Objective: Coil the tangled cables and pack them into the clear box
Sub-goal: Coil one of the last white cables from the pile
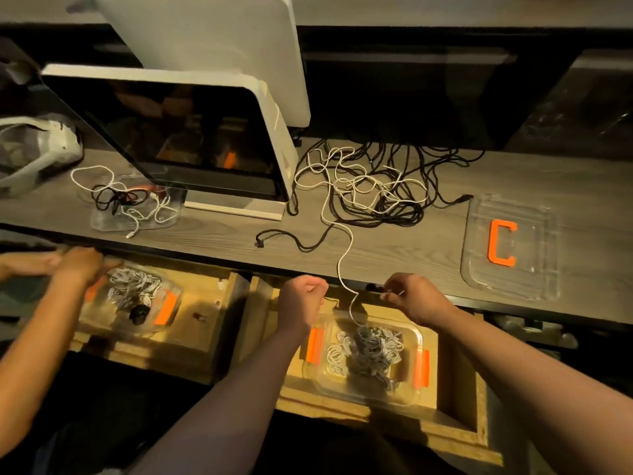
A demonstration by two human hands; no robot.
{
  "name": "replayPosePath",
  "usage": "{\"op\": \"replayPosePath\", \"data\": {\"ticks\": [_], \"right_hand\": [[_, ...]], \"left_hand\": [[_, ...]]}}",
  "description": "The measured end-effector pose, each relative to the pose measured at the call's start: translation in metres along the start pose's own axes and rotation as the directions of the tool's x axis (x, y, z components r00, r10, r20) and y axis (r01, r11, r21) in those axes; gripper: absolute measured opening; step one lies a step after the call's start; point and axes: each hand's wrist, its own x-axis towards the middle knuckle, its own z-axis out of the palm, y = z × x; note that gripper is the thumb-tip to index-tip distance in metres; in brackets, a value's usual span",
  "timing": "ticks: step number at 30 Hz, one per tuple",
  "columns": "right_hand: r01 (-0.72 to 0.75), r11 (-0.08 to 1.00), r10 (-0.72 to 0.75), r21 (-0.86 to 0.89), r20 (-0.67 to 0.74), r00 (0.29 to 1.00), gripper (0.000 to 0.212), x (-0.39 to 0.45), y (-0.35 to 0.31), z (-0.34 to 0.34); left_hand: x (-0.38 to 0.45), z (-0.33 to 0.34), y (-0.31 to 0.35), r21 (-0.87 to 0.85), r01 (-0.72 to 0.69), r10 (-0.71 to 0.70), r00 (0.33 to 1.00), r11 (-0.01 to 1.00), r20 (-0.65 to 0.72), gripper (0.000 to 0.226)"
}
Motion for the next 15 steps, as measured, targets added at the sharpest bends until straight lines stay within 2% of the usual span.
{"op": "replayPosePath", "data": {"ticks": [3, 7, 12, 15], "right_hand": [[-0.013, 0.997, 0.014, -0.074, 0.012, 1.0, 0.027, 0.03, -0.017, -0.005], [-0.059, 0.995, 0.058, -0.085, -0.018, 0.998, 0.029, 0.078, -0.047, -0.015], [-0.119, 0.988, 0.109, -0.1, -0.095, 0.989, 0.033, 0.129, -0.077, -0.008], [-0.148, 0.988, 0.142, -0.055, -0.09, 0.986, 0.035, 0.146, -0.087, 0.002]], "left_hand": [[0.032, 0.0, 0.004, -0.019, 0.038, -0.037, 0.998, 0.999, 0.045, 0.004], [0.075, 0.005, 0.012, 0.124, -0.024, 0.011, 0.994, 0.992, 0.105, 0.017], [0.108, 0.022, 0.015, 0.295, -0.09, 0.041, 0.985, 0.951, 0.166, 0.02], [0.114, 0.033, 0.012, 0.369, -0.102, 0.023, 0.977, 0.924, 0.212, 0.022]]}}
